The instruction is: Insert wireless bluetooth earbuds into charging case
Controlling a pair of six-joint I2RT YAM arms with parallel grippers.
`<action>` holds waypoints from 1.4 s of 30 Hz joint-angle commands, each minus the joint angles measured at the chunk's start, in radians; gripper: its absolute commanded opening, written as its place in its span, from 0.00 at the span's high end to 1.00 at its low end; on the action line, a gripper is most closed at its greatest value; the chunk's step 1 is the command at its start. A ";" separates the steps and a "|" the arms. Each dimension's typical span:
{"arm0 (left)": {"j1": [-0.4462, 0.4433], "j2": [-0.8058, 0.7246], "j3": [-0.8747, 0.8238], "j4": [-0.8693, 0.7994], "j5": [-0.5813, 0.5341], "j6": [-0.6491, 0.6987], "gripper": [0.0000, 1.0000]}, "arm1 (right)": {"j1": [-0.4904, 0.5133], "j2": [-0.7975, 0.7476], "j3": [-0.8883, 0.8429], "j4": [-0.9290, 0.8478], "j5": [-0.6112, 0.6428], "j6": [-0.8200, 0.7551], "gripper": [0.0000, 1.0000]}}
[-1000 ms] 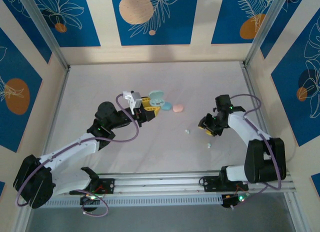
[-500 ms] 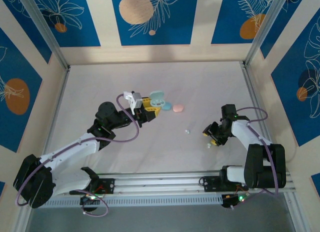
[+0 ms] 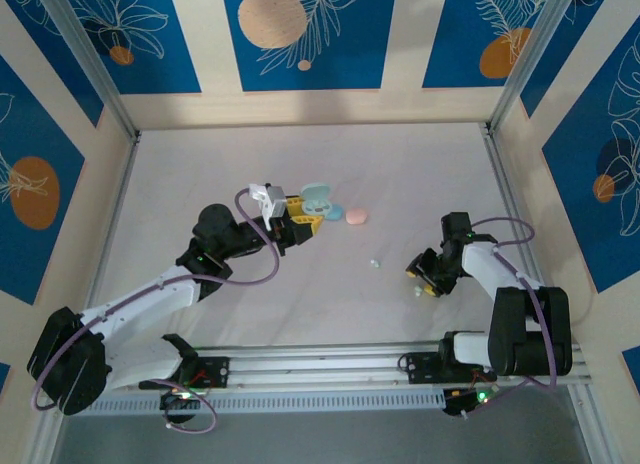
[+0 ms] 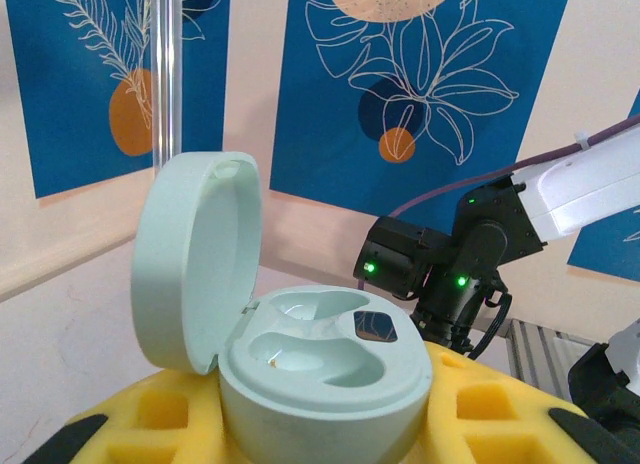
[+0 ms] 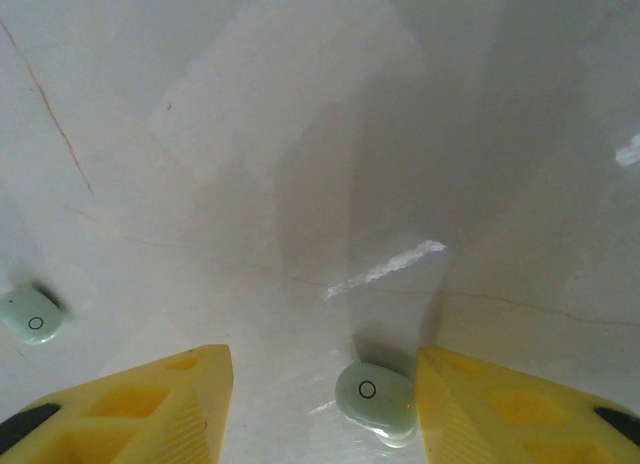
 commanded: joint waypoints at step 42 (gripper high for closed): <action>-0.020 -0.001 0.010 0.032 -0.012 -0.026 0.67 | 0.238 0.138 0.166 -0.155 0.115 -0.100 0.66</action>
